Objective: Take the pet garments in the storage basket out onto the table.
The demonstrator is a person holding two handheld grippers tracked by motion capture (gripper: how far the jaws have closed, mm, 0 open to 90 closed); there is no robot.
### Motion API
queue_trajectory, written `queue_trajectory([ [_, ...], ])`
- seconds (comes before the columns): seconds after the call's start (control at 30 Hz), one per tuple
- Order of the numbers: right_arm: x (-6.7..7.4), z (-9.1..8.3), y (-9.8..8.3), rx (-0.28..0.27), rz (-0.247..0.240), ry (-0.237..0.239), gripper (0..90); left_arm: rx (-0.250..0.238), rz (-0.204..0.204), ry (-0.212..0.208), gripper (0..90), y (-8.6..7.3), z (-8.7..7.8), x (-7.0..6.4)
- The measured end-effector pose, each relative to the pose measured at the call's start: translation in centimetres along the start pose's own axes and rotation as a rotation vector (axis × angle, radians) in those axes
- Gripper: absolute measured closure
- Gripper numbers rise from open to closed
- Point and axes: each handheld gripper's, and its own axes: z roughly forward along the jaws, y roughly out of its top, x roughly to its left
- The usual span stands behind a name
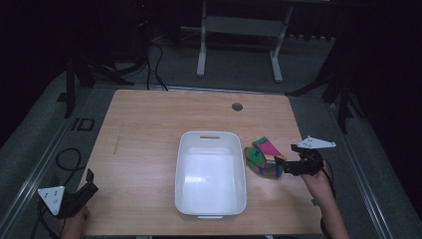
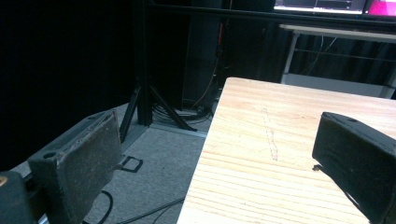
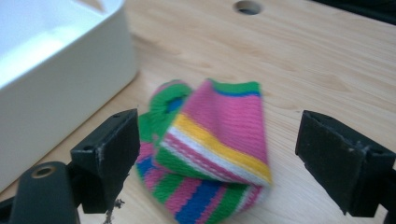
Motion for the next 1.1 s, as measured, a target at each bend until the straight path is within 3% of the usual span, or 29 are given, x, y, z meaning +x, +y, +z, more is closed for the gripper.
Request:
queue_trajectory([
  [0.1, -0.4, -0.5, -1.4, -0.047, 0.013, -0.073, 13.7, 0.000, -0.001, 0.001, 1.9, 0.0, 0.0, 0.0],
  [0.27, -1.0, -1.4, -3.6, -0.100, 0.042, -0.146, 13.8, -0.001, 0.001, 0.002, 1.8, 0.0, 0.0, 0.0],
  [0.43, -1.2, -2.2, -5.8, -0.135, 0.095, -0.187, 13.8, -0.001, 0.002, 0.003, 1.9, 0.0, 0.0, 0.0],
  [0.73, -0.2, -2.8, -9.2, -0.185, 0.098, -0.229, 13.8, -0.003, 0.003, 0.003, 1.9, 0.0, 0.0, 0.0],
  [0.87, 0.4, -3.2, -10.4, -0.198, 0.086, -0.293, 13.6, -0.001, 0.001, 0.003, 1.9, 0.0, 0.0, 0.0],
  [0.97, 0.3, -3.6, -11.1, -0.221, 0.117, -0.332, 13.7, -0.002, 0.003, 0.003, 1.9, 0.0, 0.0, 0.0],
  [1.1, 0.2, -3.9, -12.0, -0.250, 0.111, -0.421, 13.9, -0.001, 0.002, 0.003, 1.9, 0.0, 0.0, 0.0],
])
